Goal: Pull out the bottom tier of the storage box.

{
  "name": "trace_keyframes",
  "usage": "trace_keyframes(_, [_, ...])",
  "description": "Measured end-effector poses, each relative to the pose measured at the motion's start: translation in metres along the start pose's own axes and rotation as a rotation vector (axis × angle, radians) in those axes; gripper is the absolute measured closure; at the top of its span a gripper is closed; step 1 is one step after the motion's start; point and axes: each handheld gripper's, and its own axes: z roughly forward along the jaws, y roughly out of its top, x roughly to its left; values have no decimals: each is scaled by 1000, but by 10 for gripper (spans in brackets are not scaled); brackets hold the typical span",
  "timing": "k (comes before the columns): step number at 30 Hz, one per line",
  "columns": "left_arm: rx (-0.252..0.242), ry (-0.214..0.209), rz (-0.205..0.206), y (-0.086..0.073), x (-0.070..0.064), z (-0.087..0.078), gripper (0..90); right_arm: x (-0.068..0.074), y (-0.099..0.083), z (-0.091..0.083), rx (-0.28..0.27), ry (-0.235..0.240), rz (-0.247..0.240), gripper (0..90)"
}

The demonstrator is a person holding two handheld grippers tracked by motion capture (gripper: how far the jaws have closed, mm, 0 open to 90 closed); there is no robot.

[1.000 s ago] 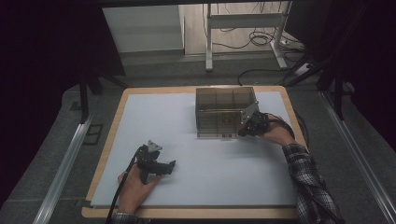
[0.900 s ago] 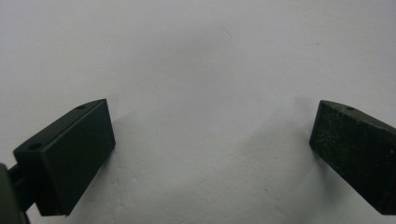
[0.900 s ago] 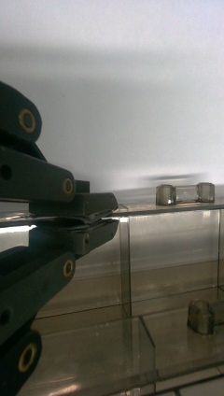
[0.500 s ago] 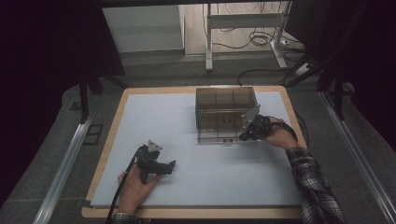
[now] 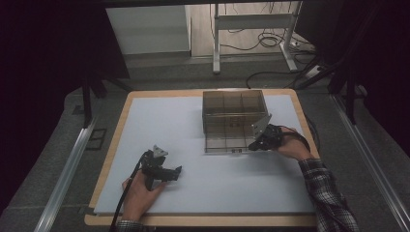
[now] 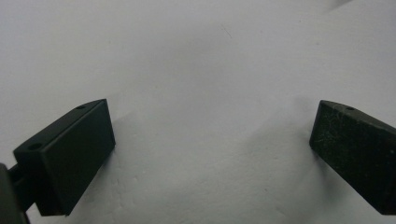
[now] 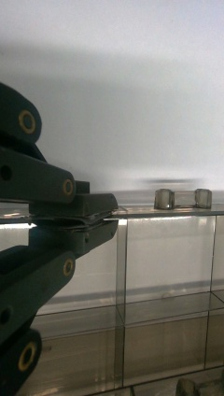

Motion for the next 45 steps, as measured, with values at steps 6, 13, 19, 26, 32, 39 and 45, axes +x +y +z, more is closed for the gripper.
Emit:
trace_keyframes(6, [0,0,0,0,0,0,0,6,-2,2,3,5,-2,868])
trace_keyframes(13, [0,0,0,0,0,0,0,6,-6,6,-12,-11,8,854])
trace_keyframes(19, [0,0,0,0,0,0,0,10,-5,4,-18,-29,10,807])
trace_keyframes(26, [0,0,0,0,0,0,0,12,-2,3,-37,-24,12,772])
trace_keyframes(32, [0,0,0,0,0,0,0,15,-1,1,-38,-49,14,745])
trace_keyframes(39, [0,0,0,0,0,0,0,19,1,-4,-54,-65,24,718])
trace_keyframes(45, [0,0,0,0,0,0,0,22,2,-6,-67,-81,42,688])
